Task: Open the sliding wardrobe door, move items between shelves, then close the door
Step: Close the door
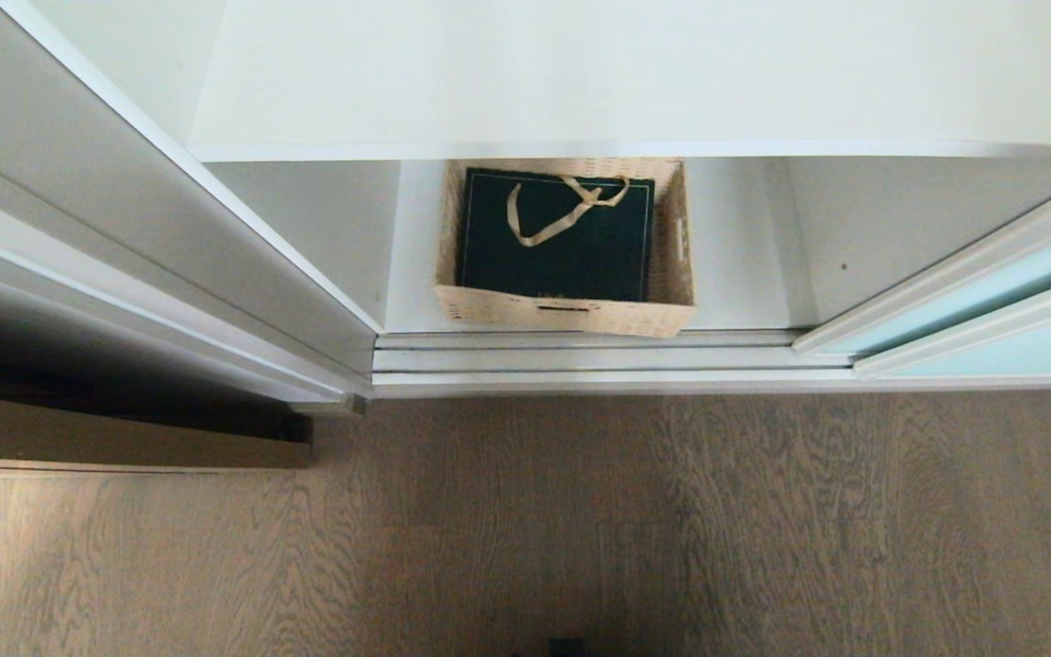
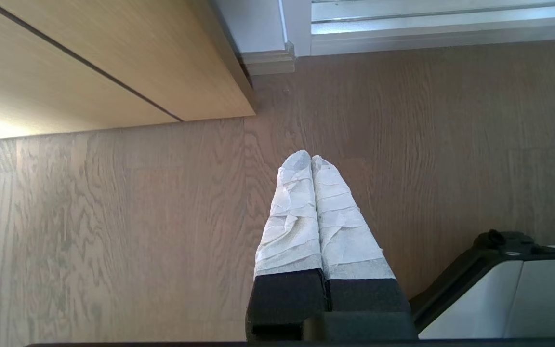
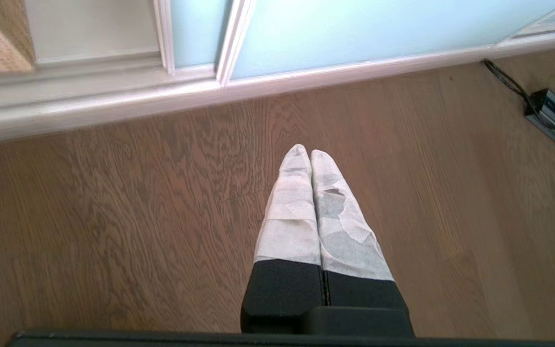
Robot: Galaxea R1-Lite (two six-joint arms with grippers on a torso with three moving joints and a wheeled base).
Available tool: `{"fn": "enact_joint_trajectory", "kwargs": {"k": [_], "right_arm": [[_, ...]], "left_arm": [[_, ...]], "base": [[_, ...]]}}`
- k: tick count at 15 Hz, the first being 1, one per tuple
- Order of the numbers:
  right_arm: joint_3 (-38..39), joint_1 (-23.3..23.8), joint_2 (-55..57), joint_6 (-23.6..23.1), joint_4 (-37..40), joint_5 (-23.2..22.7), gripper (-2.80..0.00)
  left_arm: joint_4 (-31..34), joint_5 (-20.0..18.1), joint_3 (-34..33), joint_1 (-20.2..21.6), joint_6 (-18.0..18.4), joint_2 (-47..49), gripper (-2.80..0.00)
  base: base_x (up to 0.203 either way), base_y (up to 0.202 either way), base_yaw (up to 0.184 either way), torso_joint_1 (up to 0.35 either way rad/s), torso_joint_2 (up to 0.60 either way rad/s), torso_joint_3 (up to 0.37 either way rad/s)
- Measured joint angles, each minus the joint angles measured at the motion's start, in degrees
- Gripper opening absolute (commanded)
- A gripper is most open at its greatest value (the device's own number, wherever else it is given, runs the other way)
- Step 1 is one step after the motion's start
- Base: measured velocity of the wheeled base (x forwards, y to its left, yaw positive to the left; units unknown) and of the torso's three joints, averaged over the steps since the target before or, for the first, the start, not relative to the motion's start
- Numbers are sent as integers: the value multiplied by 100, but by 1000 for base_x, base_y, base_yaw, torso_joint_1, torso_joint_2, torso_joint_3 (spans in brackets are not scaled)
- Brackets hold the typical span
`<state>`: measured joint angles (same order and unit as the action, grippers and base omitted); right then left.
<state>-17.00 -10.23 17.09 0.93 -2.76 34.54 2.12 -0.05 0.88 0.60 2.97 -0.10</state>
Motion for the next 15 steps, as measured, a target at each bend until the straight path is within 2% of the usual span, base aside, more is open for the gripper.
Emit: {"fn": "enact_joint_trajectory", "kwargs": {"k": [5,8,12,15], "right_arm": [[-288,50,38,-25,137,41,-280],[-649,100,10,-39,674,36,-280],[-1430,144,137,-52,1046,15,-280],[-2538,136,501,-81,1276,19,-280]], "left_arm": [[-210,10,-66,0,-55,0,-280],[-223,12,-74,0,-56,0,-280],[-233,12,-78,0,-52,2,-280],[-238,11,-78,0,-55,2,-280]], "base": [[0,0,0,0,0,0],[0,0,0,0,0,0],[0,0,0,0,0,0],[0,0,0,0,0,0]]}}
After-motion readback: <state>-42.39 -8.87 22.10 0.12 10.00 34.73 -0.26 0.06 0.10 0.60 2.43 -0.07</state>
